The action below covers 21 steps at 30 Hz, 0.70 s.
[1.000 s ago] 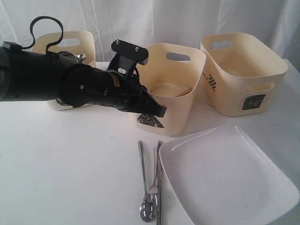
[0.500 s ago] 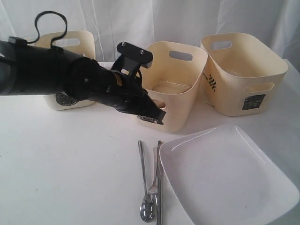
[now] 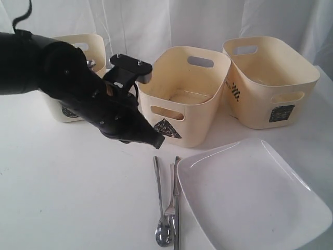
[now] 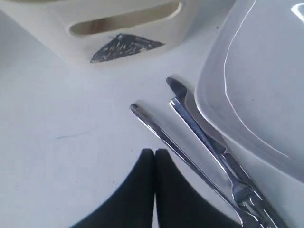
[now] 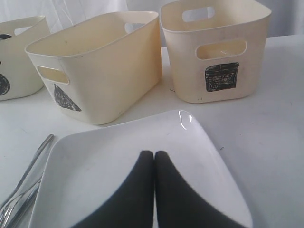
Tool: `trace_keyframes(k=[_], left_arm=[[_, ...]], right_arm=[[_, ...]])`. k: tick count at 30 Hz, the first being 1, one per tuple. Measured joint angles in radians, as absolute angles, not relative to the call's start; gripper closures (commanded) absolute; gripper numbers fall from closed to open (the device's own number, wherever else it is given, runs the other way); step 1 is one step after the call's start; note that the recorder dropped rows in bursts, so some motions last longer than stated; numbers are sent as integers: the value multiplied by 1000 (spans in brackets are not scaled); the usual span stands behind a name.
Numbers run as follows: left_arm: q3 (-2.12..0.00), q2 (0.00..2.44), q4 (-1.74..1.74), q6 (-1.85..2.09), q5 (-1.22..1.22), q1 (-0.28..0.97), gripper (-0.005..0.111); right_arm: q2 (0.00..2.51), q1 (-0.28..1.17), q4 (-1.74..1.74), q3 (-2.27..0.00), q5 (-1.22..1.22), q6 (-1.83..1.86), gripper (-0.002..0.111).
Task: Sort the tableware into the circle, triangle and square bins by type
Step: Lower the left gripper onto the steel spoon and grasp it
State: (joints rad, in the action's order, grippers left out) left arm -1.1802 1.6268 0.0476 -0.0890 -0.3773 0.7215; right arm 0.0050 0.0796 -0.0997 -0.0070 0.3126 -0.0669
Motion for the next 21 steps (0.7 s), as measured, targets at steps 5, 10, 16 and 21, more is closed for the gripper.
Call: trace_keyframes(k=[5,10,16,21], left_arm=[[-1172,1713,143,-116,-307,722,56],[-1172,1786,221,-126,-270,722,54],[-1172,1835,247,-129,-260,722,54],[-1186,1855,249,-130,-267,722,54]], right_arm=[[5,80,-100,-7,313,-67,108],[5,80,-100,-7,313,-67,108],[5,80,-100,-7,313,-67,108],[5,80,-100,-7,313,-67,108]])
